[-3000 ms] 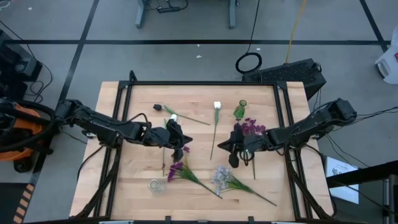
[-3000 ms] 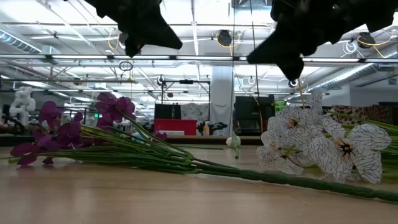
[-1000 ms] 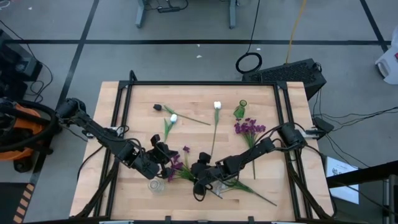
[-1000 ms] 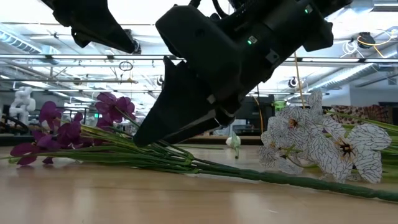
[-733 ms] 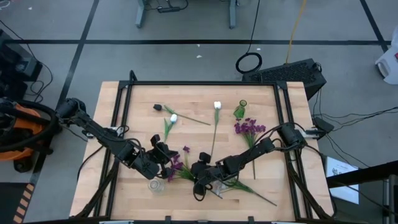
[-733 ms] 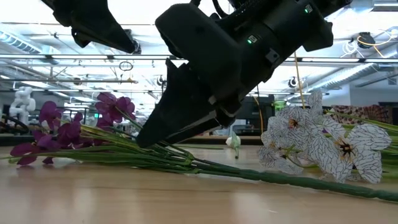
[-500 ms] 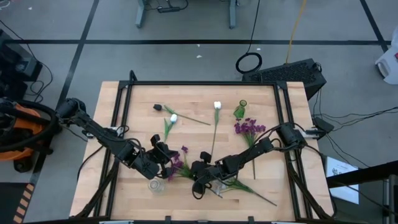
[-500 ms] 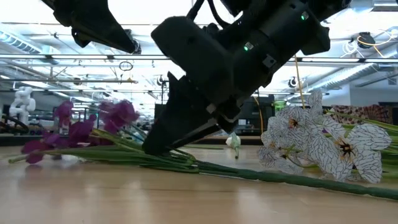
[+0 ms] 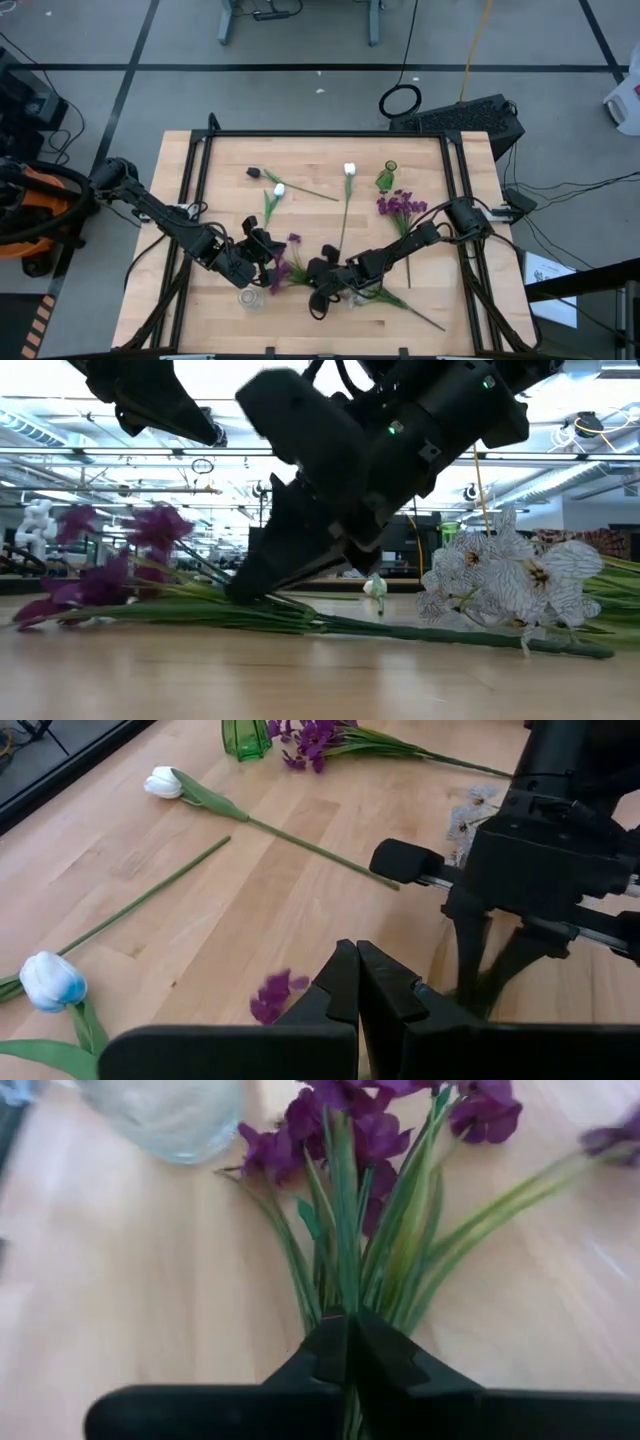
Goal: Sort flowers into vase by color
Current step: Move the left violet flower to the middle right of the table
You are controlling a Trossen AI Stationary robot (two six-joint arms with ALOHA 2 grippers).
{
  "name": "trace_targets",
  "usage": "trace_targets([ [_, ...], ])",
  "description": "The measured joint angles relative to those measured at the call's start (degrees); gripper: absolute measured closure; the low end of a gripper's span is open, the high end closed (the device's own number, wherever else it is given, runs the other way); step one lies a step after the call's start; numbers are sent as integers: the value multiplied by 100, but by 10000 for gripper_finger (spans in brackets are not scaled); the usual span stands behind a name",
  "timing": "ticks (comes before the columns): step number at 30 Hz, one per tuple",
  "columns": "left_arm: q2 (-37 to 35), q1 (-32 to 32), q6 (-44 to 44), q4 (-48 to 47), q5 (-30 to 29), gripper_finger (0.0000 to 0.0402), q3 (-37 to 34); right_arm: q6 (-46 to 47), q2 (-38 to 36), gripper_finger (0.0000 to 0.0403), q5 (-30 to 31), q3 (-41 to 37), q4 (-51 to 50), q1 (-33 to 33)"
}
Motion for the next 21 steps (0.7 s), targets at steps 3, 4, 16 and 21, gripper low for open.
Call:
trace_targets([
  [3, 0, 0, -2, 4, -4, 400, 0, -32, -119, 400, -299, 0, 164, -1],
  [4, 0, 0, -2, 4, -29, 400, 0, -35, -200, 400, -327, 0, 102, -1],
  [16, -211, -388, 26, -11, -1191, 400, 0, -144, -1543, 402, -957, 0, -801, 77],
  [21, -355, -631, -2, 3, -1745, 400, 0, -317, -2275, 402, -914, 0, -1542, 141],
])
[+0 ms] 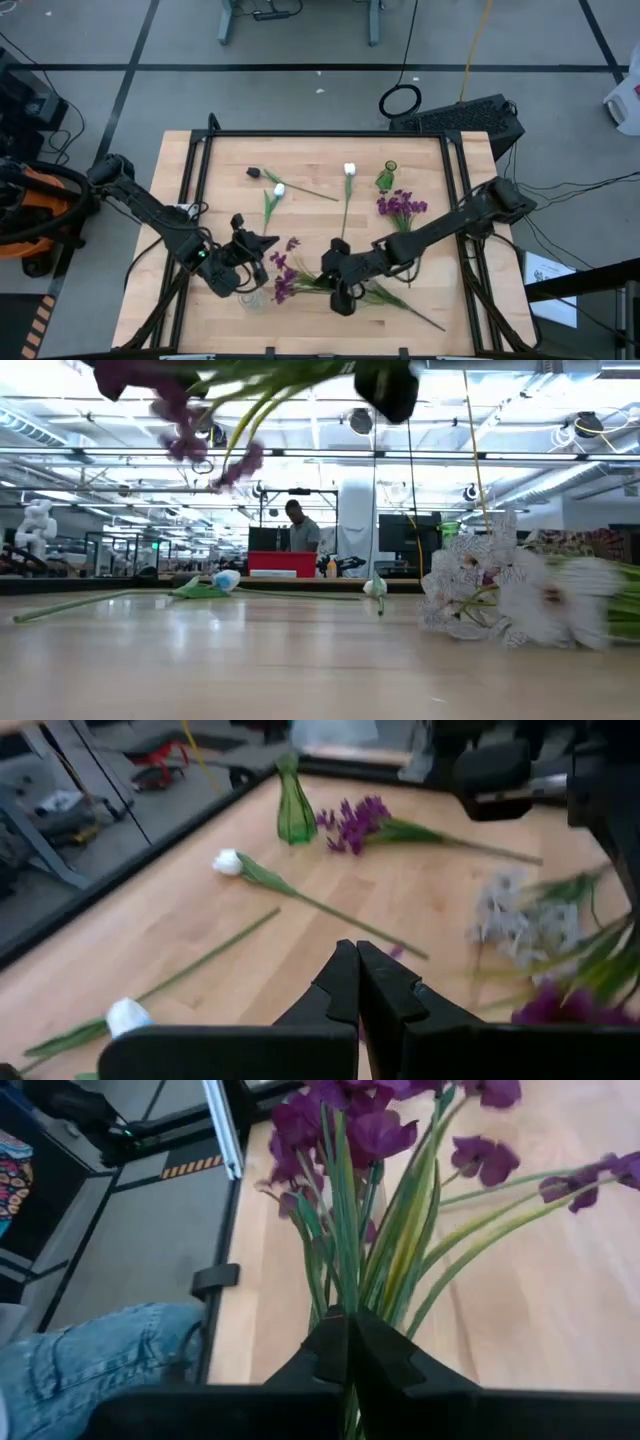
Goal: Sort flowers into vase by color
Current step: Move the left violet flower to the middle right of the table
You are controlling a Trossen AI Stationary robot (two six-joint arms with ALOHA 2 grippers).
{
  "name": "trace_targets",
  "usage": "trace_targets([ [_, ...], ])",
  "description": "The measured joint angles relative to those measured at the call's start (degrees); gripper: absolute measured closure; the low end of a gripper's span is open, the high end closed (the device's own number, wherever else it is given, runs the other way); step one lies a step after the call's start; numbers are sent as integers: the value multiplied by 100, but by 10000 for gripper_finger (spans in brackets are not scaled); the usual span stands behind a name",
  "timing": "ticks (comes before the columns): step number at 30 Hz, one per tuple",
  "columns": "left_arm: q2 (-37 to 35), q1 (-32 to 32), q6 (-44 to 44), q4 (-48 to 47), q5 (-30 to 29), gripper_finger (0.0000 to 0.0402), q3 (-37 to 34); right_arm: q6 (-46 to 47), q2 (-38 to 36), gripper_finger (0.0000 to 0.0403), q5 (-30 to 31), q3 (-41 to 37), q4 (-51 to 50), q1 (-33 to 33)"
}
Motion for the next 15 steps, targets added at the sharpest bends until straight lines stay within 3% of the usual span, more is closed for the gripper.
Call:
trace_targets([
  [8, -39, -201, -147, 52, -303, 400, 0, -210, -1083, 403, 570, -17, -993, 483],
  [12, -36, -199, -126, 228, -306, 400, 0, -6, -1531, 403, 1516, -304, -950, 1049],
  [15, -36, -199, -103, 316, -304, 400, 0, 6, -1697, 403, 2604, -655, -444, 1476],
])
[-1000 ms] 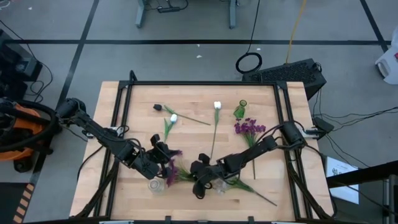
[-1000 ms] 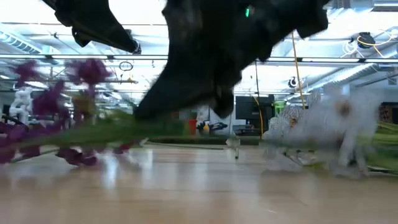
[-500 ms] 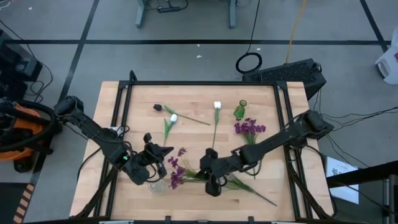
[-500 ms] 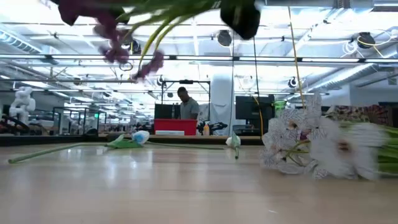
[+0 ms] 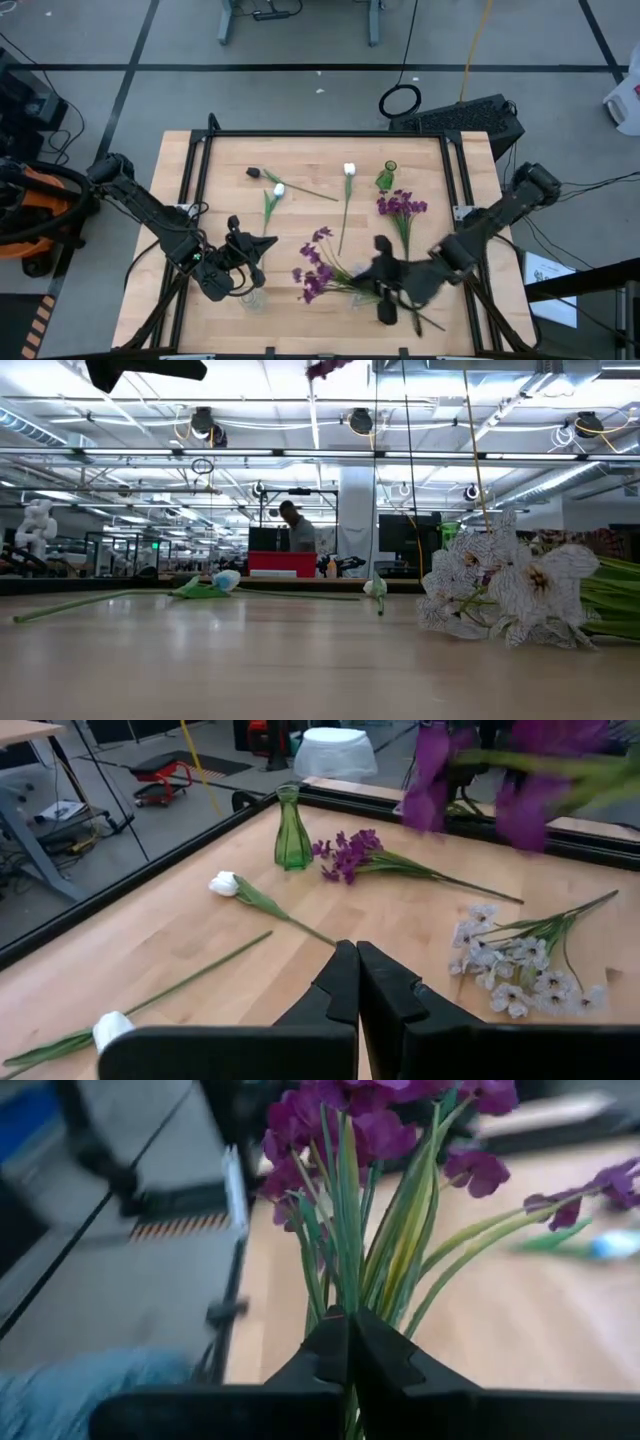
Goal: Sort flowers into vase by color
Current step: Move the left violet flower to the middle right of the table
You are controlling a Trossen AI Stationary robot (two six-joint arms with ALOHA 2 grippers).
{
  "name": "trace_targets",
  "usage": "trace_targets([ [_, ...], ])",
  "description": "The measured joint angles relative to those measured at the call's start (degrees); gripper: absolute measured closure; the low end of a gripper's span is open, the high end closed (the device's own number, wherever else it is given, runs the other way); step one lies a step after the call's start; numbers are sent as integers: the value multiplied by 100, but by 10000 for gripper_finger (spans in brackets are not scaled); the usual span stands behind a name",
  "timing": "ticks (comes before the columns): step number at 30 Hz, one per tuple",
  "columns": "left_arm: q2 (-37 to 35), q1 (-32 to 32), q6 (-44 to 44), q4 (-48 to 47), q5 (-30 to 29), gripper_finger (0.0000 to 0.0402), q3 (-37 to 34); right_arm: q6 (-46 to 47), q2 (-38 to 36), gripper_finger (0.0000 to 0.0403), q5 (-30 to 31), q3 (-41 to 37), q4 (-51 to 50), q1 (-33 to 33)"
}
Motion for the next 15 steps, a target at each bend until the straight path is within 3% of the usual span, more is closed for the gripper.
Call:
trace_targets([
  [4, 36, 19, 1, 192, 4, 400, 0, -507, 17, 403, 1388, -607, 1620, 238],
  [8, 198, 23, 334, 706, 187, 400, 0, -1641, 212, 402, 2065, -1303, 4110, 193],
  [12, 430, 39, 1236, 1637, 732, 396, 0, -2784, 618, 402, 1826, -1865, 6931, -88],
  [15, 598, 50, 1996, 2478, 1141, 370, 0, -3270, 1026, 402, 1296, -1985, 8327, -297],
])
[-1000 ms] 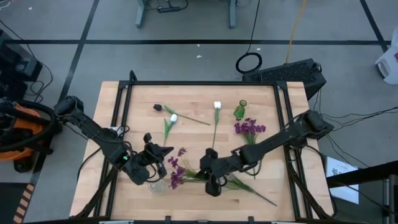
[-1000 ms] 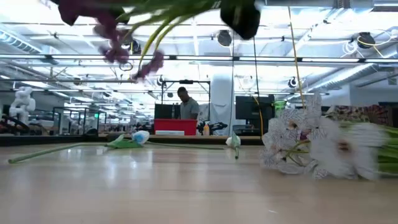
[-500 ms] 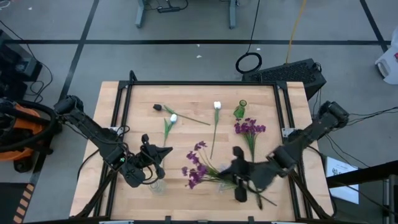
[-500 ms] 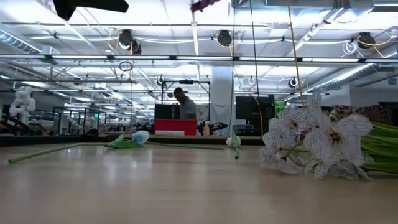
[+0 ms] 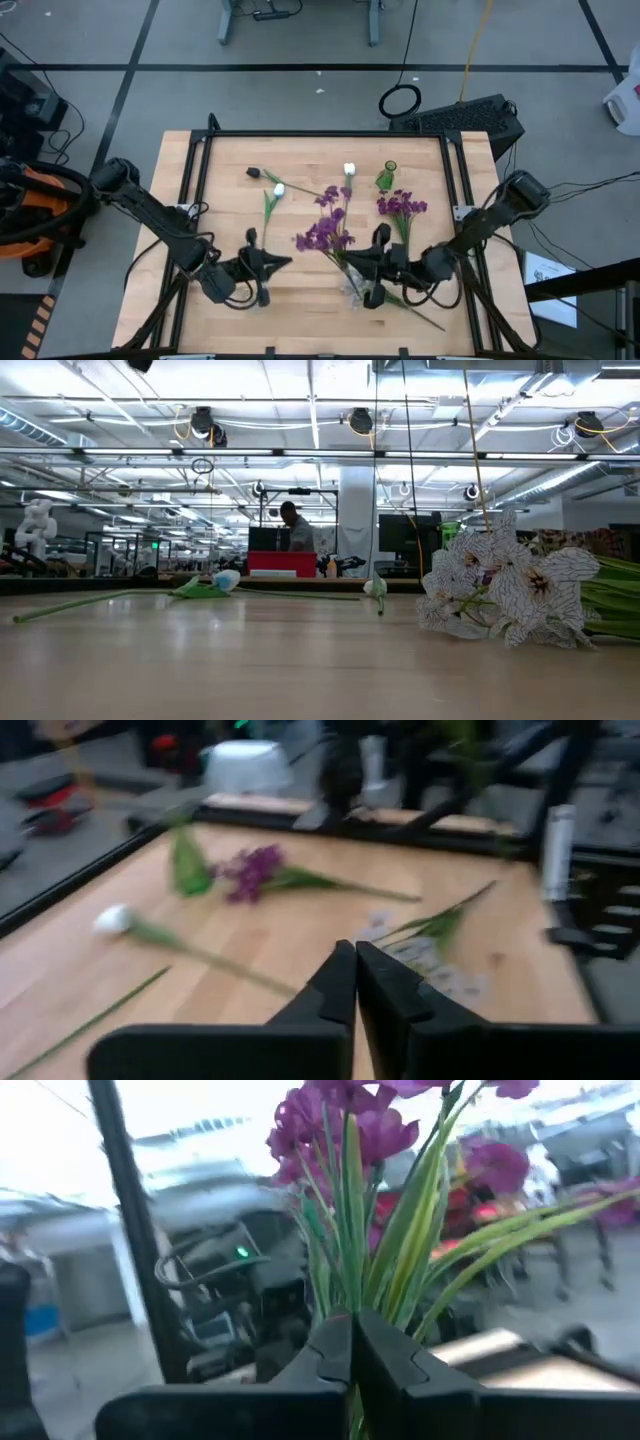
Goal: Sort flowers into vase by color
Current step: Move the left violet flower to the middle right of the table
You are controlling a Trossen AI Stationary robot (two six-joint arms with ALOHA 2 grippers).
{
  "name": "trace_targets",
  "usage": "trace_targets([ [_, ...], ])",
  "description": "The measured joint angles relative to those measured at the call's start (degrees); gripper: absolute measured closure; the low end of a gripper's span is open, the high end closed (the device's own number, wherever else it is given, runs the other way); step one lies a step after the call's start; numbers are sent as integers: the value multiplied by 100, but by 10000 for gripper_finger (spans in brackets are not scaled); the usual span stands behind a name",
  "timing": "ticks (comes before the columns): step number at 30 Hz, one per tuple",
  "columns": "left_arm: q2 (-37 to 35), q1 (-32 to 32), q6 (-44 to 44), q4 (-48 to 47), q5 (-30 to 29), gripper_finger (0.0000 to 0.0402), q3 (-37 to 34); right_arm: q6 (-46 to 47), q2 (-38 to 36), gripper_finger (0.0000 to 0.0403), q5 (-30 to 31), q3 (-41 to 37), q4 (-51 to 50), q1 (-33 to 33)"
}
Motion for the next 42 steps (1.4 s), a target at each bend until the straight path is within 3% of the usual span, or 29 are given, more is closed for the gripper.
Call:
trace_targets([
  [5, 233, 75, 805, 1184, 63, 293, 0, -447, 616, 402, -498, 193, 944, -277],
  [9, 403, 227, 839, 1505, 114, 234, 0, -627, 971, 402, -607, 506, 1133, -439],
  [14, 620, 469, 817, 1786, 851, 185, 0, -1189, 1211, 402, -666, 936, 1123, -491],
  [17, 744, 586, 822, 2160, 1216, 171, 0, -1542, 1267, 402, -1046, 1119, 1119, -491],
  [24, 925, 788, 865, 2740, 2119, 166, 0, -1859, 1270, 402, -1225, 1263, 1052, -513],
  [36, 1234, 1054, 873, 3503, 2389, 167, 0, -1814, 1270, 402, -1494, 1270, 969, -589],
  [42, 1234, 1078, 963, 3504, 2734, 219, 0, -1831, 1270, 402, -1472, 1270, 928, -589],
])
